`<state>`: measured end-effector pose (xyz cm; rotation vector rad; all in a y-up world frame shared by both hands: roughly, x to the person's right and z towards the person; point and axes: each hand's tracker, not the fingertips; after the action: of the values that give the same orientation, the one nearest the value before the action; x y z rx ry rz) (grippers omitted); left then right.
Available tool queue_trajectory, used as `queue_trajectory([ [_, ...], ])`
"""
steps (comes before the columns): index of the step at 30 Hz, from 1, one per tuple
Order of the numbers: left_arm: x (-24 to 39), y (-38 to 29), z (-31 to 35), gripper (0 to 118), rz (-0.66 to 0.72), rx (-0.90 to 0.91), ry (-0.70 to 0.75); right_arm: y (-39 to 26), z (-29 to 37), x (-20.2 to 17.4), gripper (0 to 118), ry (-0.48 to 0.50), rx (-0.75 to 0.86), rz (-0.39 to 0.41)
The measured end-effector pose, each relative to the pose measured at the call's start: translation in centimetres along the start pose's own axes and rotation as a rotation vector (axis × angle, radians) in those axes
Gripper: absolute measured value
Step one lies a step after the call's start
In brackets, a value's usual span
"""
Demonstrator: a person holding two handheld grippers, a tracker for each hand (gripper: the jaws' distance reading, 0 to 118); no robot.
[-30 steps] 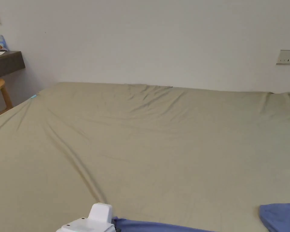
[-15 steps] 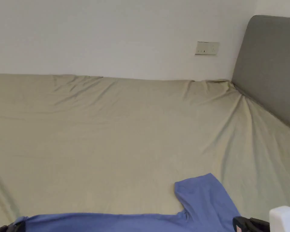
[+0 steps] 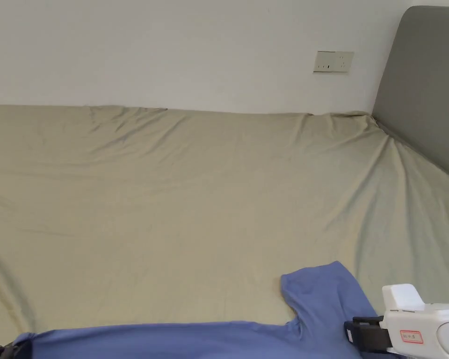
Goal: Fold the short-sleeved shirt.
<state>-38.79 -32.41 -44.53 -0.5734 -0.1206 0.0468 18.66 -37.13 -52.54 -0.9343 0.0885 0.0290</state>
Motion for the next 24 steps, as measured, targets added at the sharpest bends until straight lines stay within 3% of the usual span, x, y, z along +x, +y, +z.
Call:
queue_trajectory([
  [1, 0.1, 0.0, 0.1, 0, -0.006, 0.0, 0.0, -0.1, 0.4, -0.1, 2, 0.009, 0.006, -0.007],
  [2, 0.2, 0.0, 0.3, 0, -0.019, 0.002, 0.001, -0.2, 0.7, -0.5, 2, 0.006, 0.012, 0.005],
  [3, 0.3, 0.1, 0.5, 0, -0.036, 0.004, 0.008, -0.2, 1.4, -0.9, 2, -0.075, 0.014, 0.062],
  [5, 0.1, 0.5, 1.4, 0, -0.033, 0.015, -0.005, -0.1, 2.5, -1.2, 3, 0.0, 0.006, 0.108],
  [11, -1.0, 2.7, 6.1, 0, -0.021, 0.056, -0.035, -0.5, 11.9, -0.9, 3, 0.037, 0.216, 0.046],
  [14, -1.8, 2.8, 8.6, 0, -0.01, 0.033, -0.072, -2.2, 16.4, -1.0, 3, 0.118, 0.18, 0.066],
  [18, -2.7, 1.0, 12.3, 0, -0.042, -0.017, -0.093, -7.0, 21.8, -2.3, 3, 0.086, 0.178, 0.132],
  [24, -3.7, -4.1, 15.7, 0, -0.022, -0.15, -0.119, -14.2, 25.2, -3.3, 3, 0.124, 0.135, 0.097],
])
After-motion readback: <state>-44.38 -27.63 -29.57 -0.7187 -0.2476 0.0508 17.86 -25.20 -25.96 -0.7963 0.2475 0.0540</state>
